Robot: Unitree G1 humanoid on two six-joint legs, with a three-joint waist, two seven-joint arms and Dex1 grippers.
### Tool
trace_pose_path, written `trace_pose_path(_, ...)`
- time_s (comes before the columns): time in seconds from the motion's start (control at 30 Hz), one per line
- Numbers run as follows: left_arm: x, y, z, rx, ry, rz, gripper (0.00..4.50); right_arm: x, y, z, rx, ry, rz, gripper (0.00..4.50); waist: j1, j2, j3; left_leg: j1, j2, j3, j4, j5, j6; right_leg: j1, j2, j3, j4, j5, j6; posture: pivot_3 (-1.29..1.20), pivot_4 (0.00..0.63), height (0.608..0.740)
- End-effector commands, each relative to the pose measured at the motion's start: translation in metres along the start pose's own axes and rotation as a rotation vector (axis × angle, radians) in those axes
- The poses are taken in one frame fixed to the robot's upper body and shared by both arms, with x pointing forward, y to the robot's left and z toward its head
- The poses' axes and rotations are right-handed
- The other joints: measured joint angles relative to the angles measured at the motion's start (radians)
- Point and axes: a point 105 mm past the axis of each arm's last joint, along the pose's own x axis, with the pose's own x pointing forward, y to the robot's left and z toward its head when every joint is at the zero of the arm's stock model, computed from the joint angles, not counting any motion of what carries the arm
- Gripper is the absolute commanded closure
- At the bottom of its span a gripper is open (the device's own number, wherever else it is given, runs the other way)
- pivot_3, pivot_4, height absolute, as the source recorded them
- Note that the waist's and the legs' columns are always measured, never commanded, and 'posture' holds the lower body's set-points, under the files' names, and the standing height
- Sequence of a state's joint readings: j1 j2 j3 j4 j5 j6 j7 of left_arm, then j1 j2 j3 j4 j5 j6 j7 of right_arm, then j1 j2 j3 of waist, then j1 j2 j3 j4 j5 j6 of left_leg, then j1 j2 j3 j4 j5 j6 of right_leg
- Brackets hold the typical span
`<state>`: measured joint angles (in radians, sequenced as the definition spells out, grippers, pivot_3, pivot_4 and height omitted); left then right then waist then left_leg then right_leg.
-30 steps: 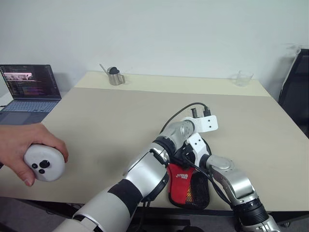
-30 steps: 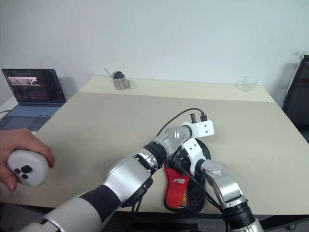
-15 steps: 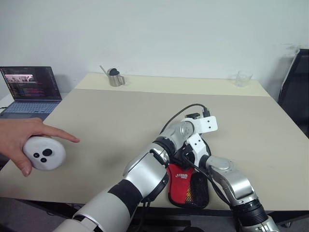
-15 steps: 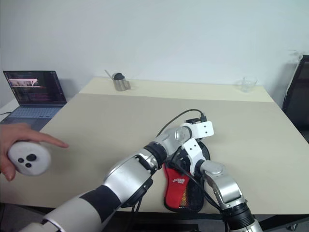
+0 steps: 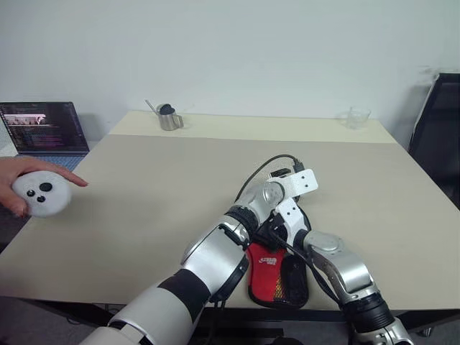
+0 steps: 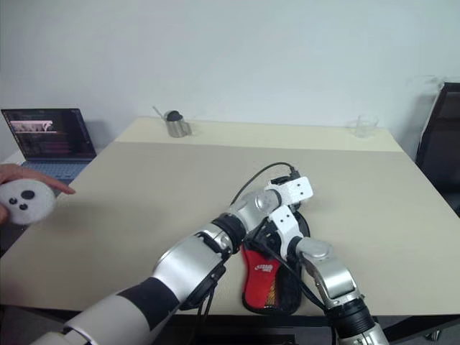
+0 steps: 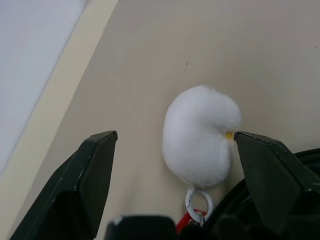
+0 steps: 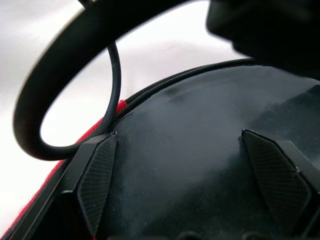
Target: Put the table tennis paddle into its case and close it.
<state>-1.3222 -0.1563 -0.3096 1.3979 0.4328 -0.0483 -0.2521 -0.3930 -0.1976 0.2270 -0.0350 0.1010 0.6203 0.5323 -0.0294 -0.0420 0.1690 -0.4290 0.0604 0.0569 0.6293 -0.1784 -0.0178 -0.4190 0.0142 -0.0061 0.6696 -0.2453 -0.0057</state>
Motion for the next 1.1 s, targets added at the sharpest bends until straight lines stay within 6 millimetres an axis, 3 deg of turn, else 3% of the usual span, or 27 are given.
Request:
trace_pose_path(0.03, 0.002, -0.003, 0.024, -0.042, -0.074, 0.001, 0.42, 0.005, 0.006, -0.036, 0.071, 0.130, 0.028, 0.14, 0.000, 0.000, 0.000, 0.000, 0.000, 0.000, 0.000, 0.000, 0.000, 0.000, 0.000, 0.000, 0.001, 0.000, 0.000, 0.00, 0.150, 0.740)
trace_pose_path(0.53, -0.012, 0.044, 0.024, 0.167, -0.066, 0.022, 0.42, 0.006, 0.010, -0.040, 0.079, 0.143, 0.050, 0.14, -0.002, 0.000, 0.000, 0.004, 0.000, 0.000, 0.000, 0.000, 0.000, 0.000, 0.000, 0.000, 0.007, -0.003, -0.004, 0.00, 0.150, 0.740)
trace_pose_path(0.83, -0.023, 0.068, 0.017, 0.151, -0.045, 0.008, 0.42, 0.007, 0.011, -0.040, 0.080, 0.146, 0.059, 0.14, -0.004, 0.000, 0.000, 0.004, 0.000, 0.001, 0.000, 0.000, 0.000, 0.000, 0.000, 0.000, 0.008, -0.003, -0.005, 0.00, 0.150, 0.740)
trace_pose_path(1.1, -0.045, 0.100, 0.012, -0.018, -0.116, -0.032, 0.42, 0.007, 0.009, -0.040, 0.085, 0.150, 0.059, 0.14, -0.004, 0.000, 0.000, 0.005, 0.001, 0.000, -0.001, 0.000, 0.000, -0.001, 0.001, 0.000, 0.009, -0.004, -0.007, 0.00, 0.150, 0.740)
